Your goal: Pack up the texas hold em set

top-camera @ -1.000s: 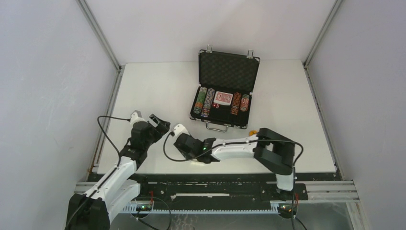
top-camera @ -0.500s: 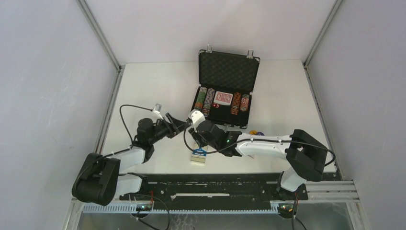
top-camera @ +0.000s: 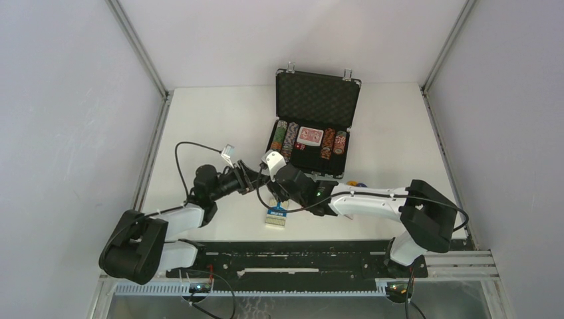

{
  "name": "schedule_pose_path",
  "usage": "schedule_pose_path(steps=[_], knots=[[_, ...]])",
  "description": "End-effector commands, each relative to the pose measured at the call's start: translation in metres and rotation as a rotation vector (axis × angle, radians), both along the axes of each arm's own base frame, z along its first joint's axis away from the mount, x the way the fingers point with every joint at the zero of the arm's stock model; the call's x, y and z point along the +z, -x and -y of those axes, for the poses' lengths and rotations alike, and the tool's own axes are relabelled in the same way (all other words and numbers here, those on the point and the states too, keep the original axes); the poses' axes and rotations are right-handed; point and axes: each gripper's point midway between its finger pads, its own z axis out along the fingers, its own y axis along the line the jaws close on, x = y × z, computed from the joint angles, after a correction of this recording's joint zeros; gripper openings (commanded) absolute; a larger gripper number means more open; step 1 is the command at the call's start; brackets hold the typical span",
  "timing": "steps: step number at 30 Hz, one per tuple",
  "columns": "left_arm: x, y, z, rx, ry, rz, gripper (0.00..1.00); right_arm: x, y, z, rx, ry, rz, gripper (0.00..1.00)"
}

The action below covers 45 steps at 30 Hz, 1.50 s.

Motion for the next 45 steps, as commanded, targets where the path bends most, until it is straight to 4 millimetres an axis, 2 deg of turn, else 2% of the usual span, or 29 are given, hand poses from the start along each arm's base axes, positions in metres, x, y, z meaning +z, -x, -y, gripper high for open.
schedule_pose_path(steps=[1, 15, 21, 27, 30, 35, 38, 42, 45], knots=[[0.012, -0.004, 0.006, -0.035, -0.003, 0.055, 0.59, 0.051, -0.015, -0.008, -0.014, -0.124, 0.087, 0.38], [0.013, 0.003, 0.020, -0.112, 0.001, 0.047, 0.42, 0.057, -0.018, -0.011, -0.009, -0.122, 0.106, 0.38], [0.011, 0.007, 0.027, -0.150, -0.002, 0.044, 0.40, 0.060, -0.019, -0.013, -0.011, -0.137, 0.106, 0.38], [0.009, 0.008, 0.028, -0.162, -0.003, 0.039, 0.33, 0.065, -0.019, -0.013, -0.010, -0.152, 0.111, 0.38], [0.010, 0.009, 0.029, -0.167, -0.003, 0.042, 0.26, 0.067, -0.020, -0.013, -0.013, -0.156, 0.115, 0.39], [0.010, 0.009, 0.029, -0.175, -0.005, 0.048, 0.03, 0.068, -0.021, -0.011, -0.021, -0.157, 0.117, 0.39], [0.011, 0.010, 0.030, -0.182, -0.006, 0.053, 0.00, 0.068, -0.021, -0.010, -0.030, -0.159, 0.114, 0.40], [0.012, 0.010, 0.029, -0.175, -0.010, 0.070, 0.00, 0.071, -0.018, -0.009, -0.016, -0.185, 0.086, 0.57], [0.015, 0.011, 0.028, -0.174, -0.013, 0.094, 0.00, 0.083, -0.010, -0.004, 0.039, -0.256, 0.055, 0.66]])
